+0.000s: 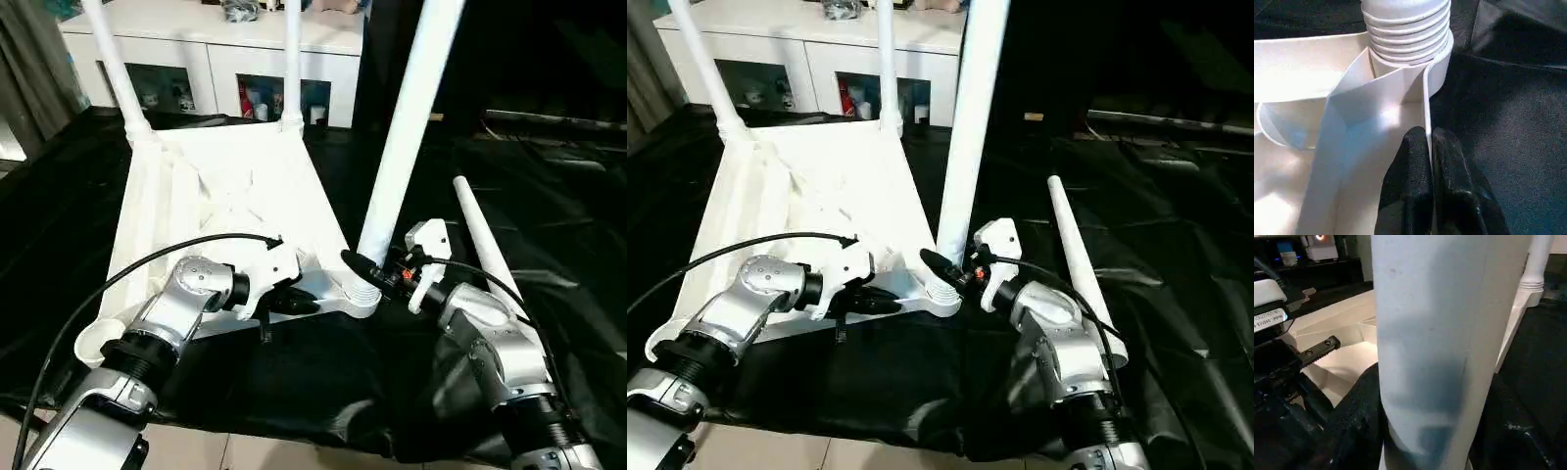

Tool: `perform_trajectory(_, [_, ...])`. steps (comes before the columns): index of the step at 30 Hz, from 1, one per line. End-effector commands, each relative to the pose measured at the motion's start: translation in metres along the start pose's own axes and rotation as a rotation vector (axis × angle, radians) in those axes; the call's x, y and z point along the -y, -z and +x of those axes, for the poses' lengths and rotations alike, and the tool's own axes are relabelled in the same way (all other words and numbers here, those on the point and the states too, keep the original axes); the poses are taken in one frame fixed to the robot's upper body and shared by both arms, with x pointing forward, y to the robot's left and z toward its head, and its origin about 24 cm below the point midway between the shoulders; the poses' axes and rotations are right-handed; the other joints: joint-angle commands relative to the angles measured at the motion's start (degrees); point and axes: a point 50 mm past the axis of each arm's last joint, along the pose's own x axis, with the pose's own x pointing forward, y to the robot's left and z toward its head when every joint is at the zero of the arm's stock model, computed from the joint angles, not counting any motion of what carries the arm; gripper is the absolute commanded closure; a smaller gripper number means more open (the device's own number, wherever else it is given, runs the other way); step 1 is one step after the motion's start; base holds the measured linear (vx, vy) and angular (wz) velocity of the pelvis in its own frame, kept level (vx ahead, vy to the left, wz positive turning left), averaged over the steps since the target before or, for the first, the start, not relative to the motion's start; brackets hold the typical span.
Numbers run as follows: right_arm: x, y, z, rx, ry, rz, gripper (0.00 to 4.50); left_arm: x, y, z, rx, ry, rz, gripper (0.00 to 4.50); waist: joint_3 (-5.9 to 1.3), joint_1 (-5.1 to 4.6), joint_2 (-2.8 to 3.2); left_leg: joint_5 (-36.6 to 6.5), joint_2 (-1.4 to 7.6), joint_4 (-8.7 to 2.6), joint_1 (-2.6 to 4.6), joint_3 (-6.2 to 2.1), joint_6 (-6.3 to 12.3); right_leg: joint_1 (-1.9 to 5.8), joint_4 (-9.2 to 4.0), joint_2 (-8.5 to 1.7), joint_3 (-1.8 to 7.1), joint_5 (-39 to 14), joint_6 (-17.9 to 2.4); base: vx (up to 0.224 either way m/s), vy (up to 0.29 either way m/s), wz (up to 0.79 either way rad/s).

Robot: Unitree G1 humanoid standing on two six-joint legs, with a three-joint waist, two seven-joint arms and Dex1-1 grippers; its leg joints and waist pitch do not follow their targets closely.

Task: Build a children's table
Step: Insert table leg to table base

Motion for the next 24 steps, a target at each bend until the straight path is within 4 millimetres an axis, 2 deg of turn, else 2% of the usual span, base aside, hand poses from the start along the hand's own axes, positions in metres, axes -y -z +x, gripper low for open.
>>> perform_trajectory(1, [-0.009, 0.023, 0.000, -0.120, -0.053, 0.042, 2.62, -0.006, 0.005, -0.007, -0.050, -0.038, 0.009, 4.50, -2.72, 0.06, 0.01, -13.65, 1.14, -4.27, -0.20, -0.21, 2.14, 2.72, -6.03, -3.90, 3.15, -23.47, -5.82, 0.000, 0.000, 0.00])
perform_trajectory(9, [-0.011, 0.031, -0.003, -0.164, -0.082, 0.036, 2.62, -0.005, 0.006, -0.006, -0.054, -0.040, 0.014, 4.50, -2.67, 0.01, -0.12, -14.69, 1.17, -4.41, -0.07, -0.27, 1.95, 2.59, -6.37, -3.97, 3.10, -25.75, -4.96, 0.000, 0.000, 0.00])
perform_trajectory(12, [0.002, 0.033, -0.005, -0.059, 0.096, 0.159, 2.62, -0.004, 0.007, -0.006, -0.050, -0.038, 0.009, 4.50, -2.61, -0.08, 0.06, -15.83, 1.18, -4.47, 0.05, -0.28, 1.71, 2.31, -6.58, -4.12, 3.15, -26.57, -5.20, 0.000, 0.000, 0.00])
perform_trajectory(14, [0.005, 0.033, -0.006, -0.044, 0.119, 0.171, 2.62, -0.004, 0.007, -0.006, -0.050, -0.038, 0.009, 4.50, -2.56, -0.26, 0.18, -17.06, 1.19, -4.67, 0.05, -0.55, 1.34, 2.43, -6.75, -4.10, 2.87, -28.57, -4.66, 0.000, 0.000, 0.00])
perform_trajectory(20, [0.007, 0.036, -0.014, 0.007, 0.165, 0.227, 2.62, -0.004, 0.008, -0.008, -0.056, -0.036, 0.010, 4.50, -2.56, -0.29, 0.75, -18.54, 1.20, -4.76, 0.26, -0.60, 1.19, 2.31, -6.98, -4.09, 2.94, -28.22, -4.85, 0.000, 0.000, 0.00])
perform_trajectory(24, [-0.002, 0.040, -0.016, -0.004, 0.142, 0.194, 2.62, -0.004, 0.008, -0.009, -0.060, -0.033, 0.010, 4.50, -2.74, 0.01, 0.93, -16.76, 1.27, -4.78, 0.08, -0.46, 1.28, 2.50, -6.53, -4.02, 3.13, -24.03, -5.95, 0.000, 0.000, 0.00])
